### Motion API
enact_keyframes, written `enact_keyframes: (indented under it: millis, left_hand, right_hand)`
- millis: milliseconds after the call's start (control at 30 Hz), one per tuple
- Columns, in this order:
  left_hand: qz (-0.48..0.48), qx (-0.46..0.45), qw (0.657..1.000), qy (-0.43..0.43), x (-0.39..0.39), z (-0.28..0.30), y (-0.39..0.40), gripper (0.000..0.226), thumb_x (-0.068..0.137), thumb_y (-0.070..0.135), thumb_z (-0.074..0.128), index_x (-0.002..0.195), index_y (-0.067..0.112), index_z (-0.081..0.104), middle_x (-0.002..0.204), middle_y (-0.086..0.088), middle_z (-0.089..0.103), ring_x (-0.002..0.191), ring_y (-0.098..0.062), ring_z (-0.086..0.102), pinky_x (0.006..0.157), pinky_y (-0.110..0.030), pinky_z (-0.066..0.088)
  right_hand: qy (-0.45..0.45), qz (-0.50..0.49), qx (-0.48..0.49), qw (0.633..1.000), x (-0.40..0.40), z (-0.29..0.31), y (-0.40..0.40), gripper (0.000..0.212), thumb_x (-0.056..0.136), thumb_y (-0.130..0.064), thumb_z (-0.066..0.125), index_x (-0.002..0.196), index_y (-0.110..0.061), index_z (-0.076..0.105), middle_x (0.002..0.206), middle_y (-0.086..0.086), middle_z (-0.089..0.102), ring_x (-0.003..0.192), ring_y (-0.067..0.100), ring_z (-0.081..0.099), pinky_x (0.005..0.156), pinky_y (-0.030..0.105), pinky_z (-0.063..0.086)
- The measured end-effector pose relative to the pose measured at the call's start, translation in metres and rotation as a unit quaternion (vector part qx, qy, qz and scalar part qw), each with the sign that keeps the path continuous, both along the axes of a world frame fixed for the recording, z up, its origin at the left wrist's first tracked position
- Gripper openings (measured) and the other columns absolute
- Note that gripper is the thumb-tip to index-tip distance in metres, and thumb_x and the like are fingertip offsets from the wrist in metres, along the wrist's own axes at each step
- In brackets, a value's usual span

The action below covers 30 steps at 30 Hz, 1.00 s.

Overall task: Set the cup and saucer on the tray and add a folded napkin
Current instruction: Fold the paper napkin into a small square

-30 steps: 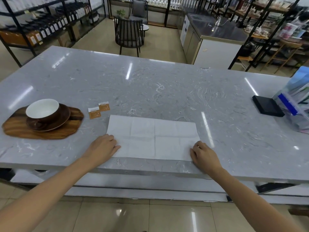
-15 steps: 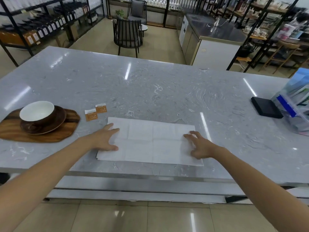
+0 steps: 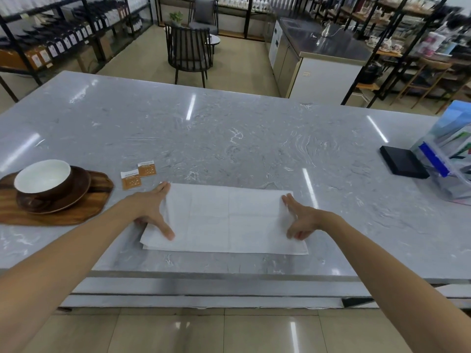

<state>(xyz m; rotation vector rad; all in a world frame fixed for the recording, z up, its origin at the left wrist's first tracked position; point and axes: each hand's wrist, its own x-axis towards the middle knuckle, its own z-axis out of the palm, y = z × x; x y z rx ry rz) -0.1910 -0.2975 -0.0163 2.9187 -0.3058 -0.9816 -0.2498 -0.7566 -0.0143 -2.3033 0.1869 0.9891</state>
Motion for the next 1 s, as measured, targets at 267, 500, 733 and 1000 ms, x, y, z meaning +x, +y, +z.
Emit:
enact_keyframes:
  millis: [267,500,733,1000]
  left_hand:
    - [-0.056,-0.016,0.988,-0.142,-0.021,0.011,-0.036,0.106,0.07,0.096,0.034,0.158,0.042,0.012,0.169,0.01,-0.016,0.152,-0.029,0.023,0.112,-0.048,0.038]
    - [-0.12,-0.107,0.964,-0.21,-0.051,-0.033,-0.126,0.069,0.103,0.06,0.02,0.162,0.027,0.006,0.17,0.009,-0.004,0.156,-0.018,-0.01,0.127,-0.045,0.001]
    - [-0.01,-0.089,0.966,-0.241,-0.029,-0.055,-0.094,0.093,0.079,0.091,0.018,0.158,0.044,0.005,0.169,0.014,-0.007,0.157,-0.017,-0.009,0.126,-0.047,0.0]
    - [0.072,-0.067,0.959,-0.266,-0.011,-0.06,-0.044,0.066,0.1,0.064,0.017,0.16,0.038,0.003,0.171,0.006,0.0,0.157,-0.019,-0.001,0.126,-0.045,0.001]
  right_hand:
    - [-0.301,0.045,-0.24,0.922,-0.006,0.006,0.053,0.053,0.105,-0.042,0.04,0.154,-0.023,0.037,0.169,0.006,0.019,0.111,0.038,0.067,0.094,0.047,0.056]
    - [-0.388,0.223,-0.135,0.884,-0.016,-0.042,0.132,0.058,0.109,-0.047,0.022,0.162,-0.026,0.018,0.172,-0.001,0.011,0.158,0.023,0.014,0.126,0.048,0.019]
    - [-0.336,0.111,-0.183,0.917,0.007,-0.062,0.077,0.058,0.102,-0.064,0.011,0.158,-0.052,0.004,0.171,-0.013,-0.003,0.158,0.015,-0.004,0.128,0.044,0.0]
    - [-0.316,0.025,-0.226,0.921,0.014,-0.06,0.025,0.057,0.105,-0.056,0.014,0.16,-0.046,0.004,0.172,-0.009,0.002,0.158,0.022,0.0,0.128,0.047,0.002]
